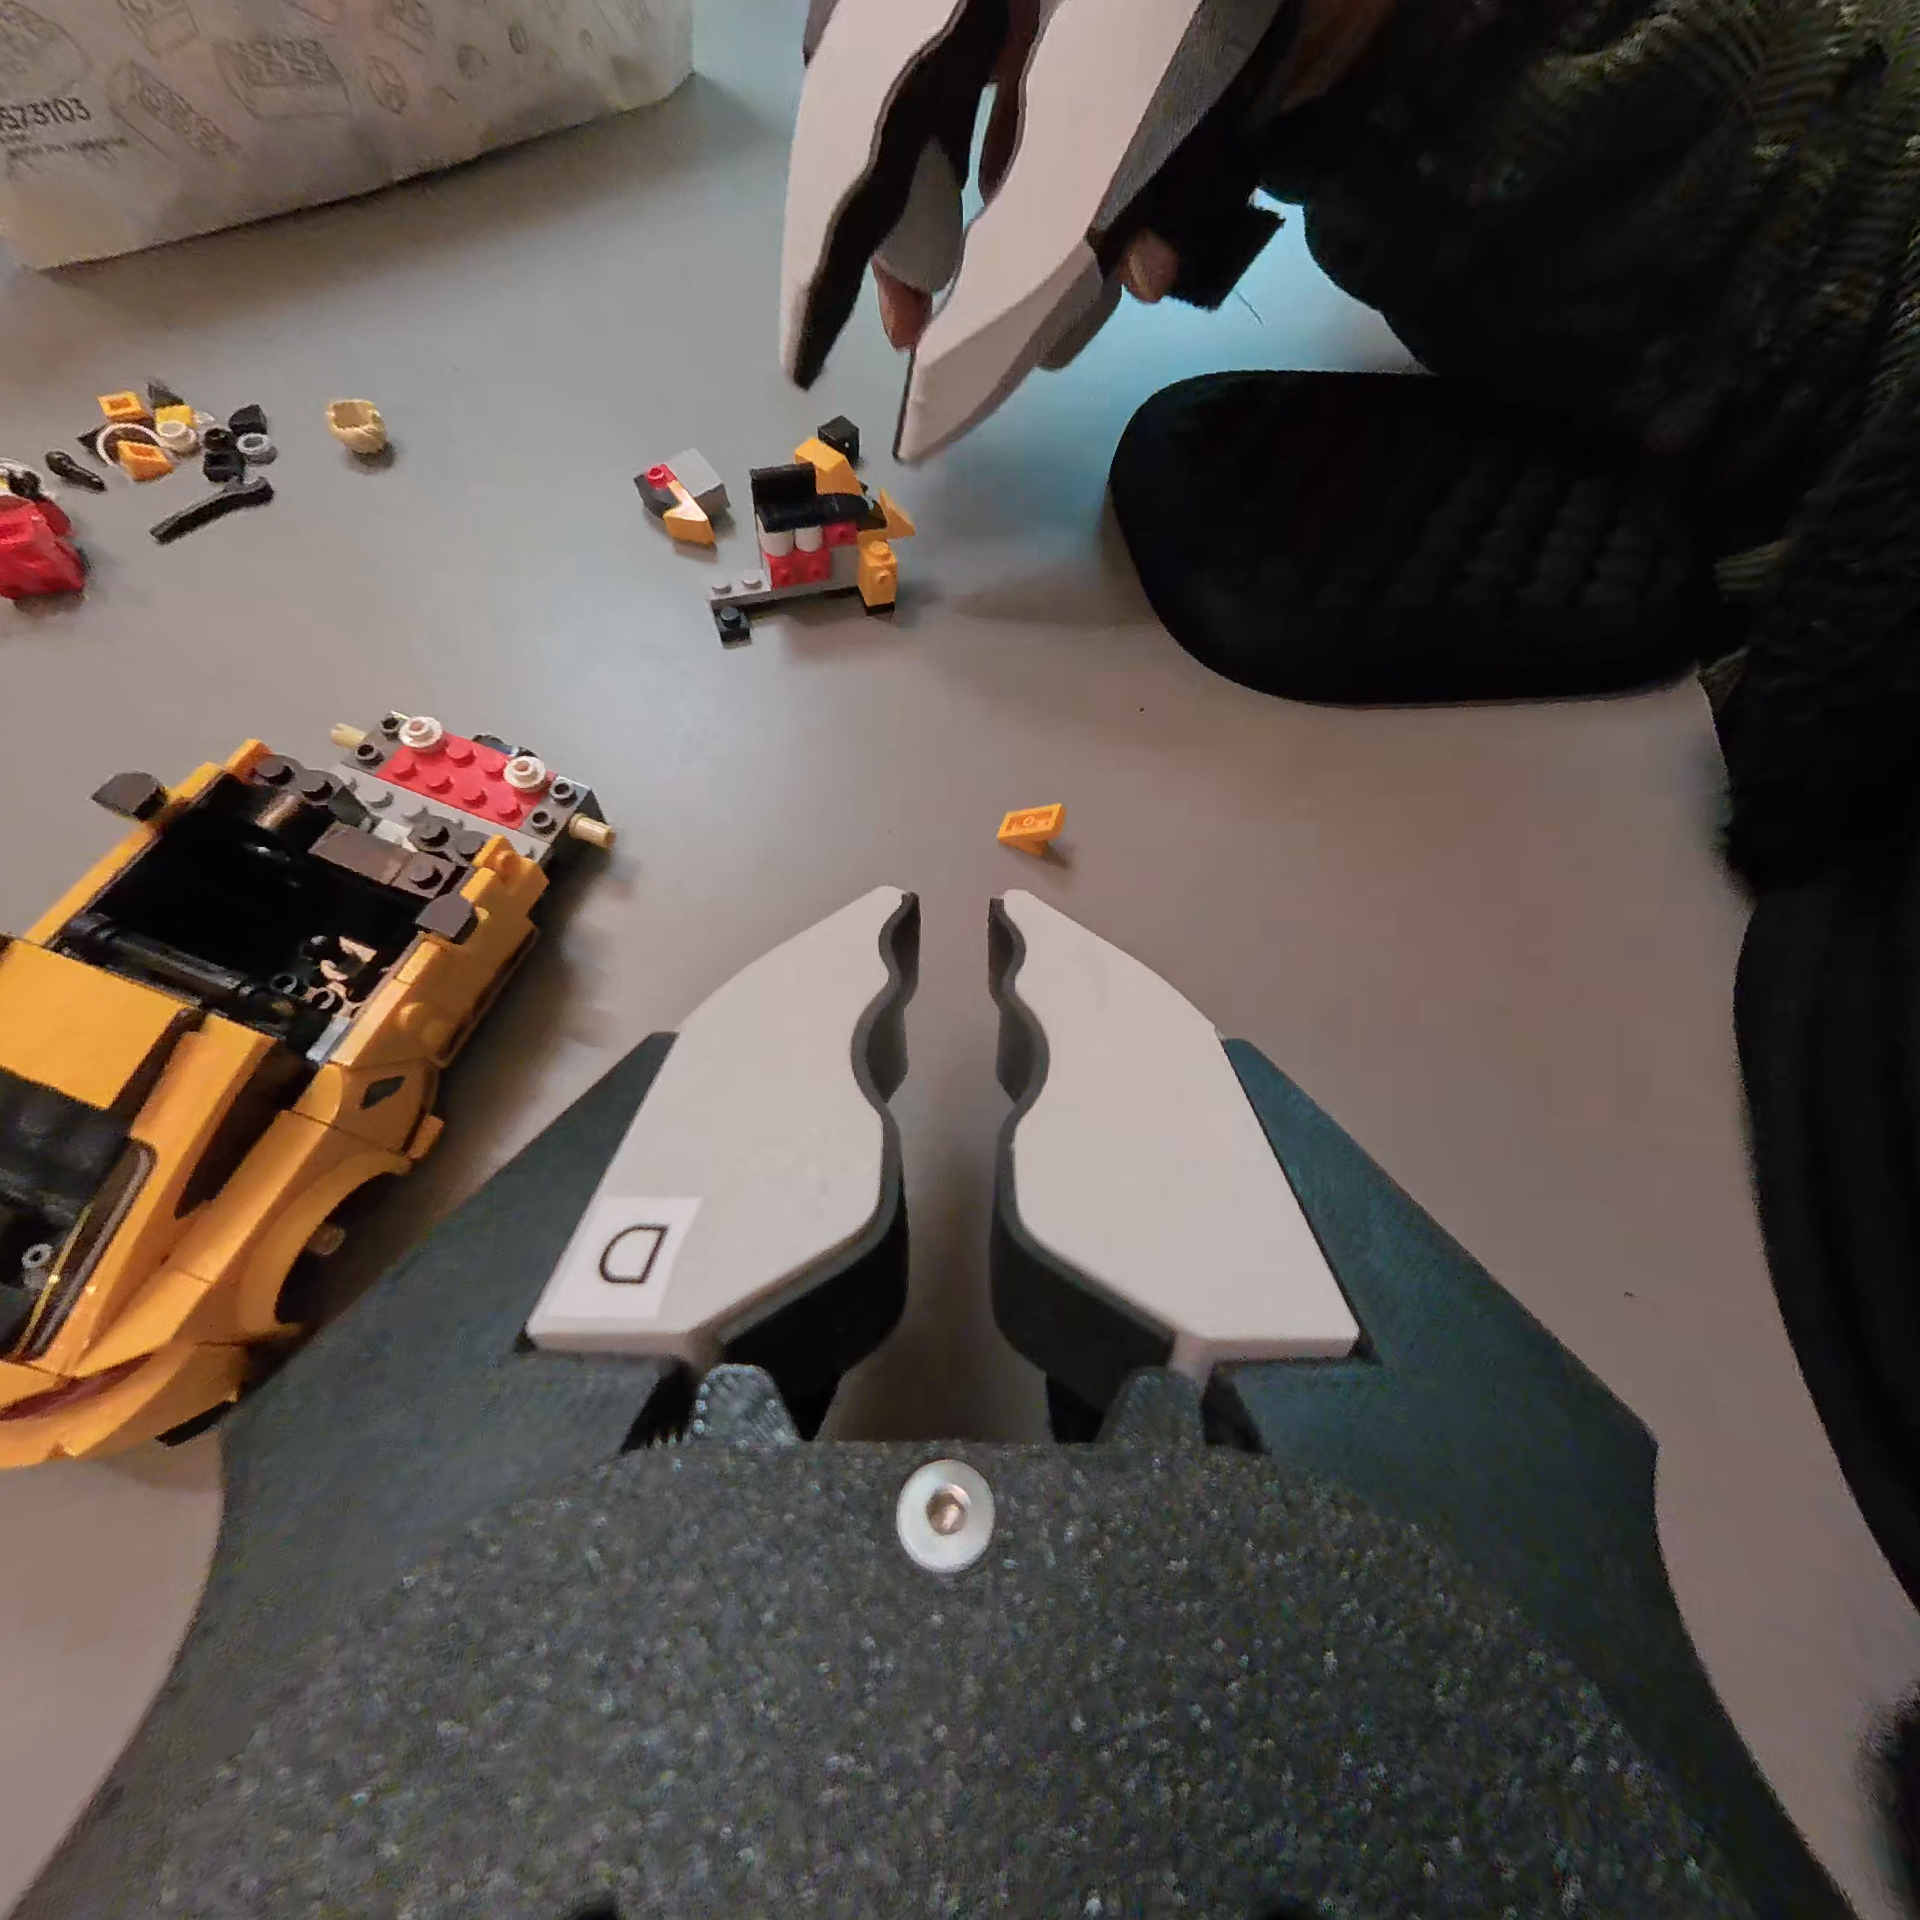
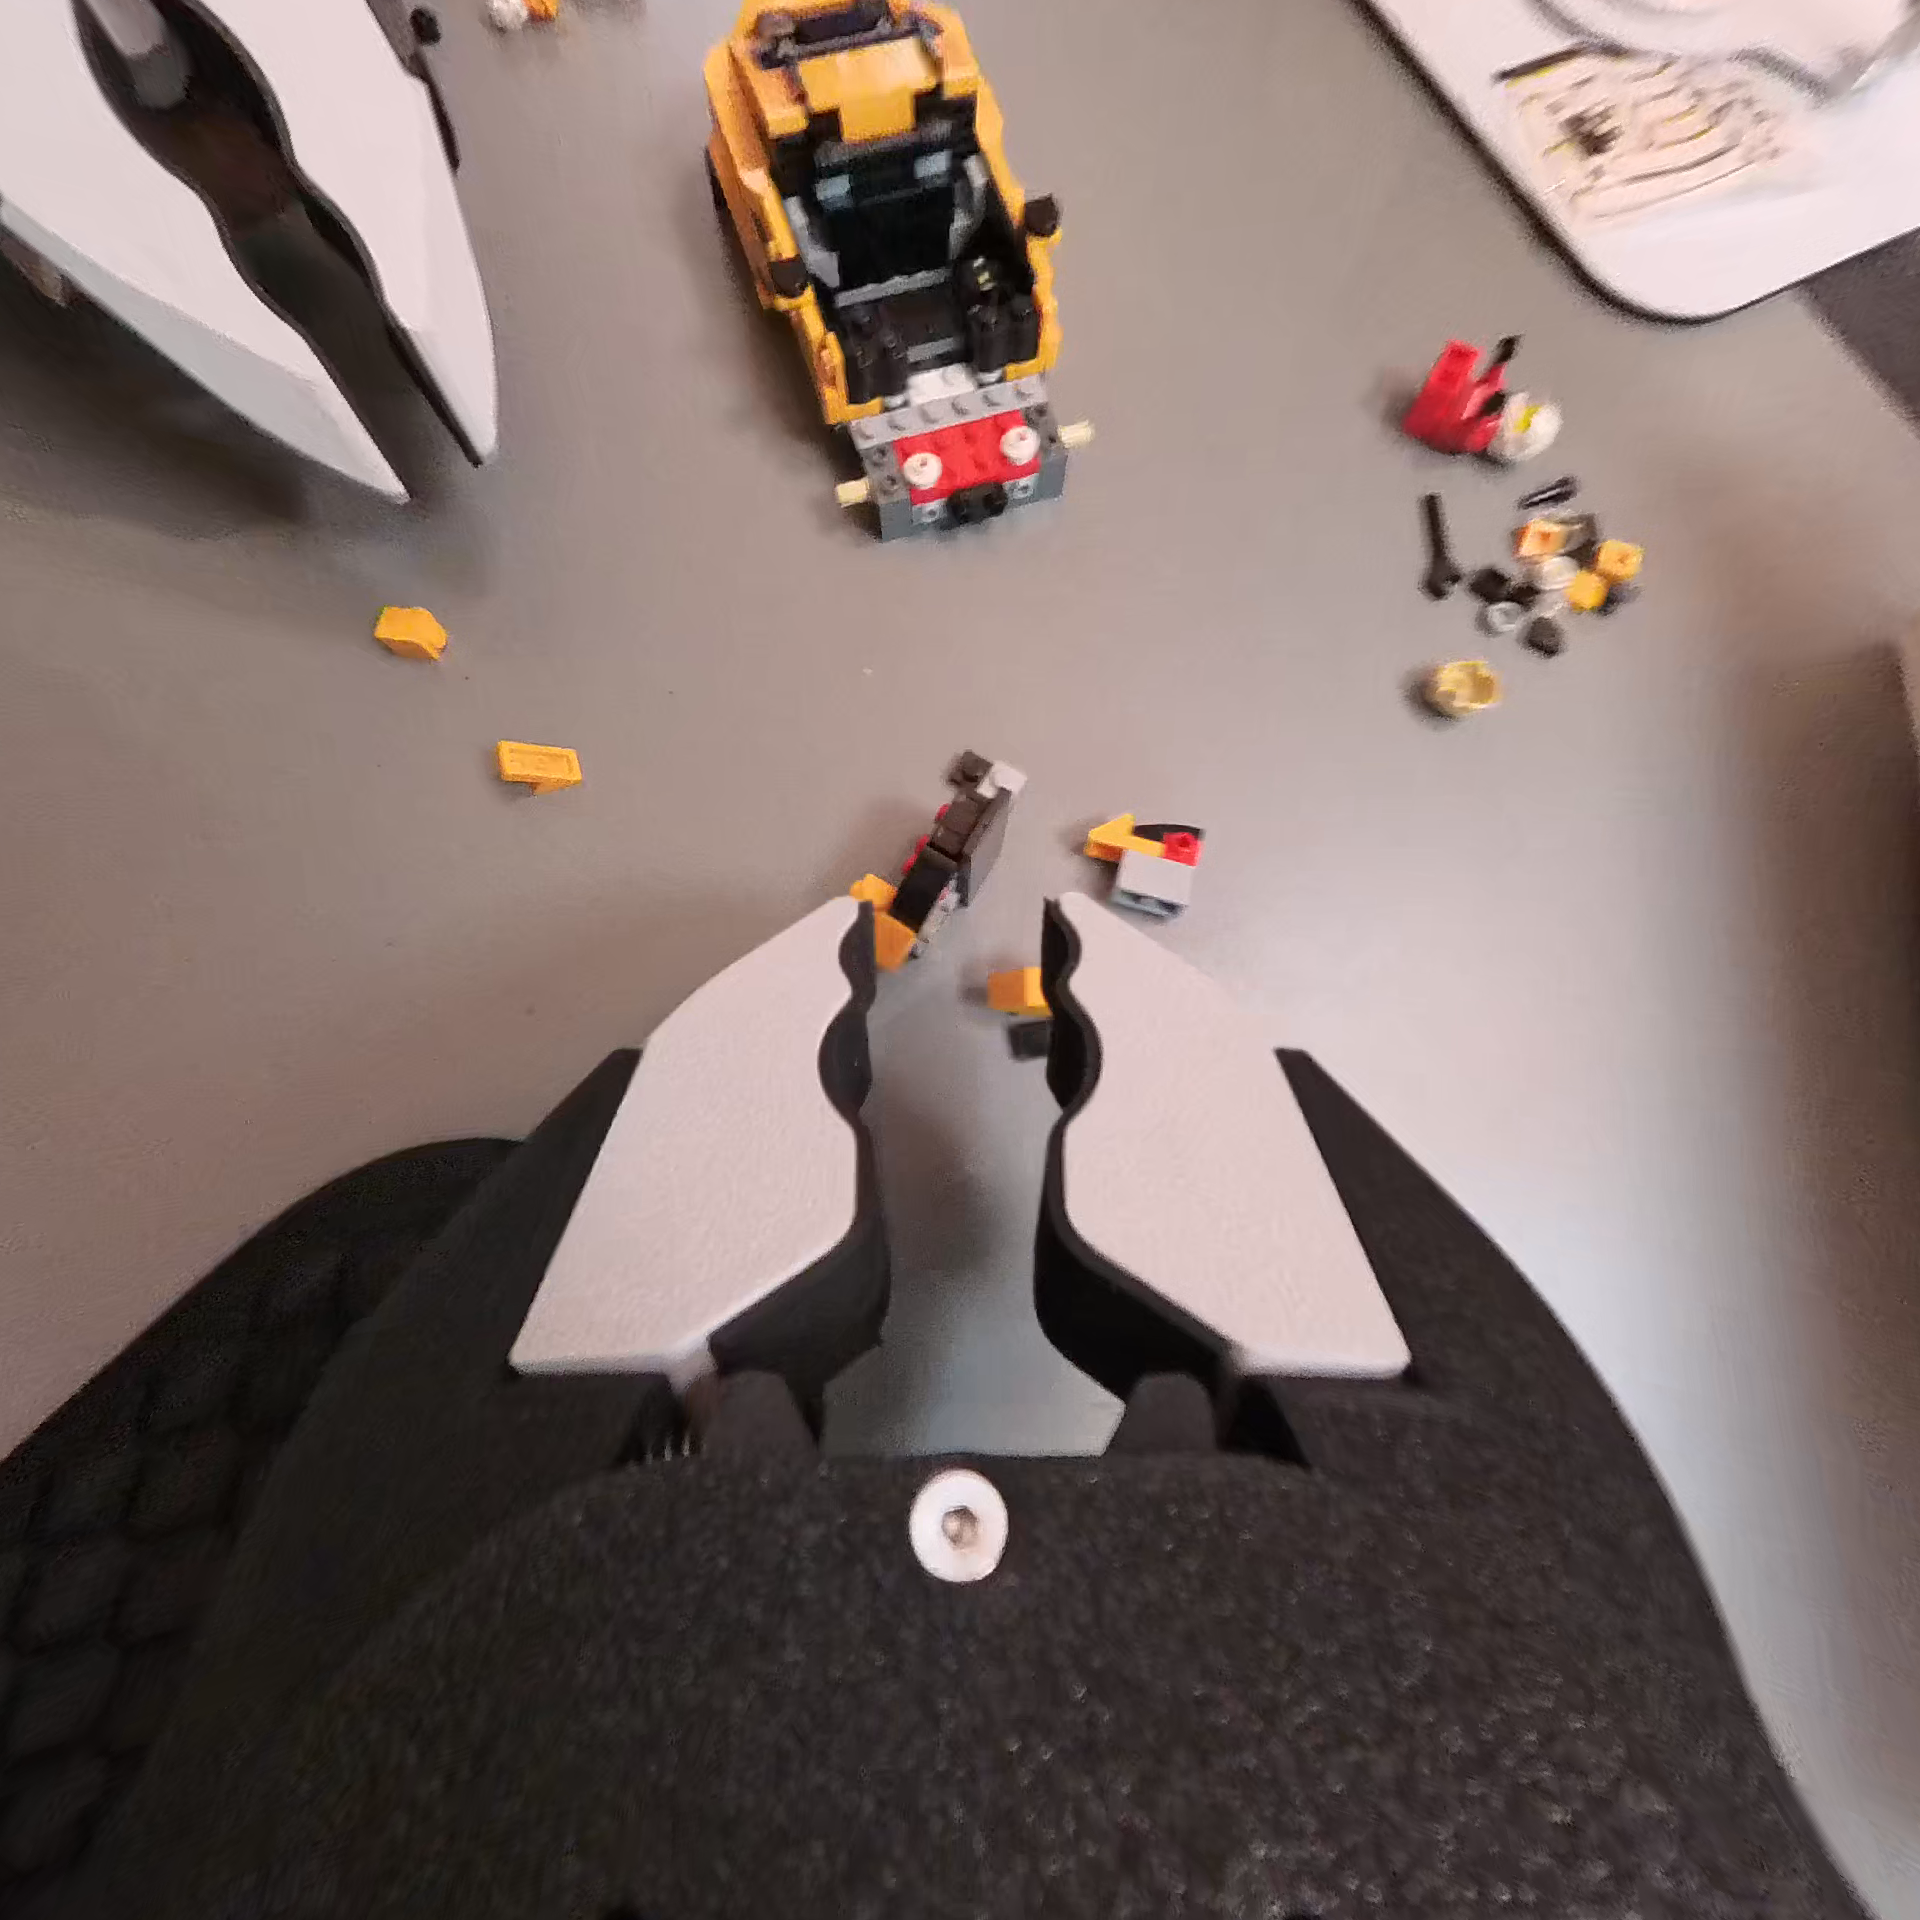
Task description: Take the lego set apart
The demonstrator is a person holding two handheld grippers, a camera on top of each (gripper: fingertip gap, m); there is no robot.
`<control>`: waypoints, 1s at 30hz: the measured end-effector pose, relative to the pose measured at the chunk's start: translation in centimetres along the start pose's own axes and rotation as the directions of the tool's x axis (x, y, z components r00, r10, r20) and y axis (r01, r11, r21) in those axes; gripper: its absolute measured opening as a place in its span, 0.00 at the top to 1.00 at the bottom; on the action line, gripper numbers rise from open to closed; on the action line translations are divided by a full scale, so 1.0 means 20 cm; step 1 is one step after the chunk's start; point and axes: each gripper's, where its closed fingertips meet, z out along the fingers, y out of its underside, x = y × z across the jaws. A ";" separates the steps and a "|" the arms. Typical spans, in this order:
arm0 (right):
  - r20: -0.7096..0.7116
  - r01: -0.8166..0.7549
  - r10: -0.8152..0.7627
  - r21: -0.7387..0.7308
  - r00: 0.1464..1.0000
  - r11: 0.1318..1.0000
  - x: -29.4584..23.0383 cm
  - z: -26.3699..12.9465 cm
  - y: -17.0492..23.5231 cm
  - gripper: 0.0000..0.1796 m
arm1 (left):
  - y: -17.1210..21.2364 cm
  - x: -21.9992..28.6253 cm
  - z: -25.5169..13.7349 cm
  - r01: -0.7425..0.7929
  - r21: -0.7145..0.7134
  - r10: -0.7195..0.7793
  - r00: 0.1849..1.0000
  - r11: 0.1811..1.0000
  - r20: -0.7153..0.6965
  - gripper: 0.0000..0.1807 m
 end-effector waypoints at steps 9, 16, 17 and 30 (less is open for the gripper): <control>0.007 0.007 -0.006 -0.140 1.000 0.990 -0.05 0.10 0.09 0.93 | 0.00 0.00 0.00 -0.019 -0.001 0.019 1.000 1.000 0.012 0.94; 0.024 0.002 0.000 -0.100 1.000 0.995 -0.04 0.08 0.08 0.96 | 0.00 0.00 0.00 -0.024 0.000 0.024 1.000 1.000 0.012 0.94; 0.020 -0.003 0.005 -0.102 1.000 0.995 -0.03 0.08 0.09 0.96 | 0.00 0.00 0.00 -0.024 0.001 0.024 1.000 1.000 0.013 0.94; -0.163 0.056 0.004 0.360 0.987 0.931 0.14 -0.20 -0.44 0.88 | -0.21 -0.17 -0.19 -0.010 0.234 -0.033 0.983 0.972 0.182 1.00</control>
